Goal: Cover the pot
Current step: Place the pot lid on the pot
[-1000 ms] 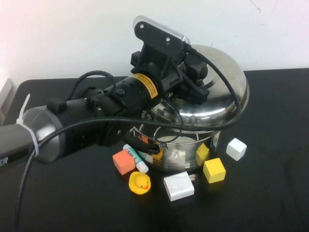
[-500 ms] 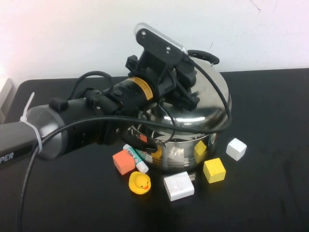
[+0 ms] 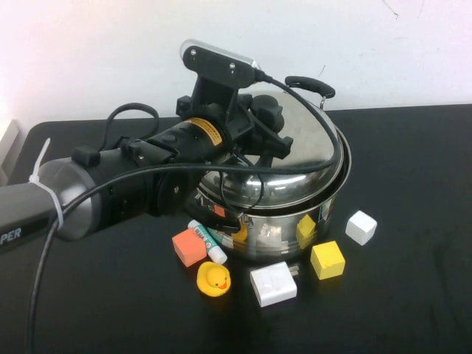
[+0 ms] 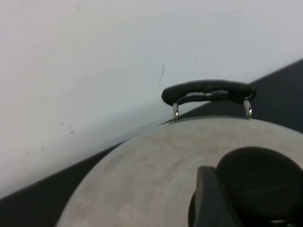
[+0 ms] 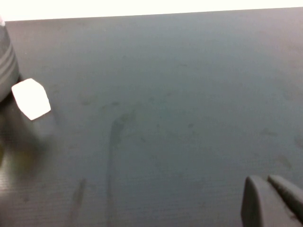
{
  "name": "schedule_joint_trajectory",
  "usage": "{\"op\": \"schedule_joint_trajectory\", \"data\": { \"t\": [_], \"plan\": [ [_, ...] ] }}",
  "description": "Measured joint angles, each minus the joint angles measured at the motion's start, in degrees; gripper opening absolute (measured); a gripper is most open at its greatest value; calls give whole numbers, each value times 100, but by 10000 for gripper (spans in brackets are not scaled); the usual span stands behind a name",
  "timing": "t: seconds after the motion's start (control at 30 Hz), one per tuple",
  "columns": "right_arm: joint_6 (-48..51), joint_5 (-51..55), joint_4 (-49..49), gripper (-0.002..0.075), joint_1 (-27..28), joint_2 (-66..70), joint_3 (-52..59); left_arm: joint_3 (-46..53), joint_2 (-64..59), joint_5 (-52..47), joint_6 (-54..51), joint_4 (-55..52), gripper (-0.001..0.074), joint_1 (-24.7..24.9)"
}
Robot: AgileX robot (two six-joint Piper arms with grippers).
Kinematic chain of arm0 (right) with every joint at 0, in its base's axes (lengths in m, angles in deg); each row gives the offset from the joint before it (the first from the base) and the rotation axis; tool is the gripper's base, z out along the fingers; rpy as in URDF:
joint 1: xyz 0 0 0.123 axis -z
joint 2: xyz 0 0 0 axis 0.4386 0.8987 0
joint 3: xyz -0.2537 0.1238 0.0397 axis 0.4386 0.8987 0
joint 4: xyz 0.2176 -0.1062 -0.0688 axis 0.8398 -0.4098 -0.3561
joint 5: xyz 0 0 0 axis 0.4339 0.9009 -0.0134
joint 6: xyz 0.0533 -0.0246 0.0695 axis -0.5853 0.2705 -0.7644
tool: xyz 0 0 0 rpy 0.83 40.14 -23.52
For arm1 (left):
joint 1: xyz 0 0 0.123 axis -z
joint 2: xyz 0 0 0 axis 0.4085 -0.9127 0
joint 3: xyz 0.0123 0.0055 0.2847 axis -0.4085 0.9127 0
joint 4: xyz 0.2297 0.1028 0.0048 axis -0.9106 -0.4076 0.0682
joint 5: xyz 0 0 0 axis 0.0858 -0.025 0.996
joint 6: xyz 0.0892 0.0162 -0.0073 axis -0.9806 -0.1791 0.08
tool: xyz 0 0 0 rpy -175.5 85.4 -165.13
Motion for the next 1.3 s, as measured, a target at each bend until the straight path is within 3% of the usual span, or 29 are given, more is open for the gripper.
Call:
{"op": "schedule_joint_trajectory", "data": {
  "t": [0.6, 1.3],
  "plan": [
    [0, 0, 0, -2, 0, 0, 0, -90, -273, 338, -39, -561, 334, 0],
    [0, 0, 0, -2, 0, 0, 0, -103, -196, -85, 483, -659, 334, 219]
  ]
}}
